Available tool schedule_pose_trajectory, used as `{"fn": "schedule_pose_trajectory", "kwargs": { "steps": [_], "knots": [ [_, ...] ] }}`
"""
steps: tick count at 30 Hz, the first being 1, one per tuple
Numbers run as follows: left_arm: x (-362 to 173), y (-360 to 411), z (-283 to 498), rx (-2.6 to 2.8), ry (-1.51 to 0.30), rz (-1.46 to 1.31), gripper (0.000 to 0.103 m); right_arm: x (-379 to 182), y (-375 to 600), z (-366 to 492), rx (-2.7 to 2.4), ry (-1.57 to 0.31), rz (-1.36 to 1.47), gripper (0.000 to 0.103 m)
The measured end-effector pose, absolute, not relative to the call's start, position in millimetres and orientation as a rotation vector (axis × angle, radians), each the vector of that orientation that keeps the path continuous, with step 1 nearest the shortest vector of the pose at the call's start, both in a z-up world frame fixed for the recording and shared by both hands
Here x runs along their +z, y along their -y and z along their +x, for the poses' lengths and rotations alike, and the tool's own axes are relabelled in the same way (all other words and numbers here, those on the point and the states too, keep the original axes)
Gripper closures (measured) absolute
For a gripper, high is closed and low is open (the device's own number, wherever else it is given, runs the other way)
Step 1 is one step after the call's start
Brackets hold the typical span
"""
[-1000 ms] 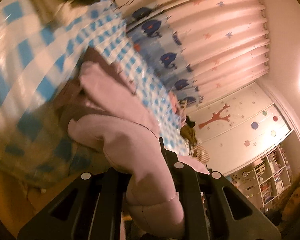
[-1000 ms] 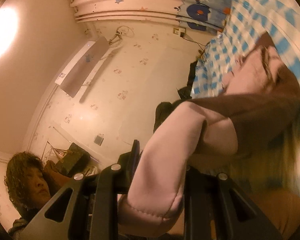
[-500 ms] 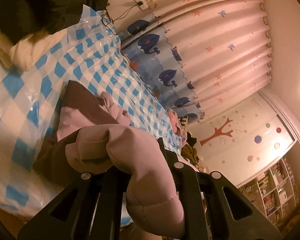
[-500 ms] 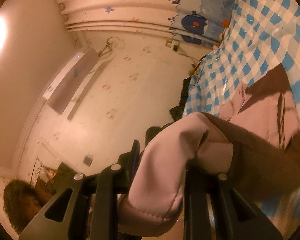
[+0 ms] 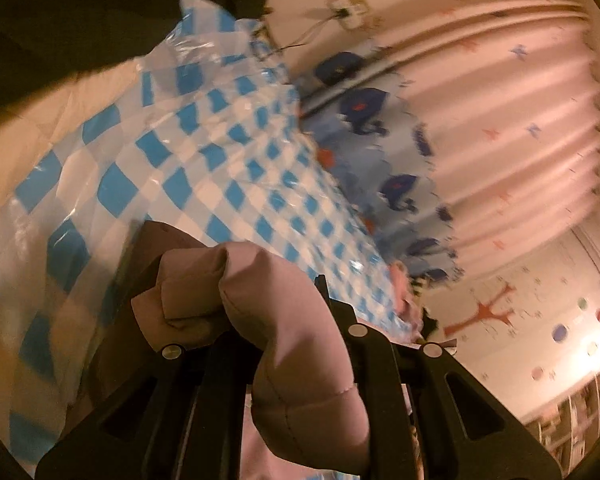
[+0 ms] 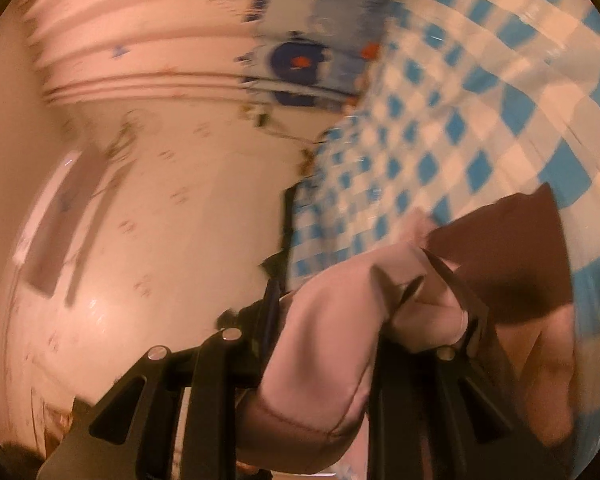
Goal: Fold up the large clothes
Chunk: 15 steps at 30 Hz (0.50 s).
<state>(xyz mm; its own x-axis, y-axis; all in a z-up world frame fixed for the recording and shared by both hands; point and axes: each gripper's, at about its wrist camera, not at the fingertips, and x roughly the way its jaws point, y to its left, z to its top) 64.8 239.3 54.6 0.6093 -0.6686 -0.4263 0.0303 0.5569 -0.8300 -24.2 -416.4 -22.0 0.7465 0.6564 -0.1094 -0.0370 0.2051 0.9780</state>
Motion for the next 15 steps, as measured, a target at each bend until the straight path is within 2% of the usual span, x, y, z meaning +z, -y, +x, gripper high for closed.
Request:
{"fn": "schedule_pose_trajectory", "kwargs": {
  "steps": [9,13,15],
  "knots": [
    [-20,-208,152,-0.289,-0.894,-0.808,0.09,-108,427,61,0.352,-0.728,1.358,0.079],
    [-63,-202,174,-0.24,-0.993,-0.81,0.088,-131,429,70,0.361,-0.77,1.396,0.078],
    [-68,-203,177,-0.24,-1.01,-0.825,0.088,-131,432,70,0.38,-0.777,1.411,0.074]
  ]
}}
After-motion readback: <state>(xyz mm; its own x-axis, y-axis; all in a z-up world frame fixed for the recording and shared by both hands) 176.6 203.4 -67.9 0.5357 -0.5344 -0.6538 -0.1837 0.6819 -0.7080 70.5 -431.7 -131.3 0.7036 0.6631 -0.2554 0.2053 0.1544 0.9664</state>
